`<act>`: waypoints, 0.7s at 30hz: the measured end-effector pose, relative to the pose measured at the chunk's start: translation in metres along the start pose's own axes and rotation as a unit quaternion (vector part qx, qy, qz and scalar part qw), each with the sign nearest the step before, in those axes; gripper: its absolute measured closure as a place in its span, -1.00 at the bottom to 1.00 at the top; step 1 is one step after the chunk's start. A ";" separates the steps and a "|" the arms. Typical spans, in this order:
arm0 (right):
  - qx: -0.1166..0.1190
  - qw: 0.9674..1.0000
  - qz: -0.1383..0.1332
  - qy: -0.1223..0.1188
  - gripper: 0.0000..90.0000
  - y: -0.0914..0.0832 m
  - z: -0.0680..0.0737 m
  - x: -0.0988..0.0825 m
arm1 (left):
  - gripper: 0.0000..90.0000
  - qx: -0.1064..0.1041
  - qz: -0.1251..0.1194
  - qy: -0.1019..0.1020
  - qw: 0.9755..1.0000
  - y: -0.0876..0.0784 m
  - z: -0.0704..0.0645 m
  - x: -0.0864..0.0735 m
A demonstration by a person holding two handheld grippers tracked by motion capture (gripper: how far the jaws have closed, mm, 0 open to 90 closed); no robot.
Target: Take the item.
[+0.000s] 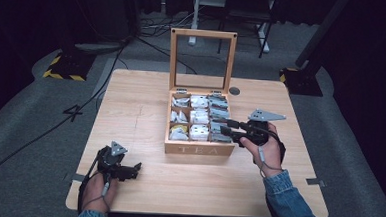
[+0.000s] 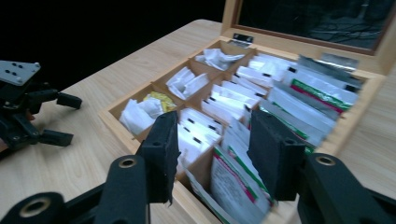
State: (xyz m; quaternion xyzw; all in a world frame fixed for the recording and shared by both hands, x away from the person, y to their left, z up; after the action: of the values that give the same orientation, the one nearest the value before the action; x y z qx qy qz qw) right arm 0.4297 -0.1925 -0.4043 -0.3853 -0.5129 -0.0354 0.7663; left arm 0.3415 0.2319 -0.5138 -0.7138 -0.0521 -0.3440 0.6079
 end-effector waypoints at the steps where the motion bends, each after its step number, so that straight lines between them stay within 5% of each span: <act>1: 0.003 1.000 0.004 -0.004 0.22 0.004 0.003 0.002 | -1.00 0.000 0.000 0.000 1.000 0.000 0.000 0.000; 13: 0.025 0.999 0.034 -0.016 0.40 0.035 0.023 0.016 | -1.00 -0.001 0.001 -0.001 1.000 0.000 0.000 0.000; 21: 0.034 0.996 0.079 -0.025 0.49 0.055 0.028 0.014 | -1.00 -0.002 0.002 0.002 1.000 0.000 0.001 0.001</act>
State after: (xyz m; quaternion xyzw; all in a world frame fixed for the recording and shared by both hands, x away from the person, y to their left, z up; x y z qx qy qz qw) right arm 0.4394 -0.1315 -0.4180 -0.3995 -0.5009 0.0520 0.7661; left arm 0.3423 0.2322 -0.5134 -0.7148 -0.0488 -0.3440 0.6070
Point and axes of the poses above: each handheld gripper's, and its own axes: y roughly forward along the jaws, x roughly out of its top, z roughly to its left, the point moved 1 cm from there along y, roughly forward along the jaws, and after that the axes turned 8 degrees about z, right-handed, at the moved point
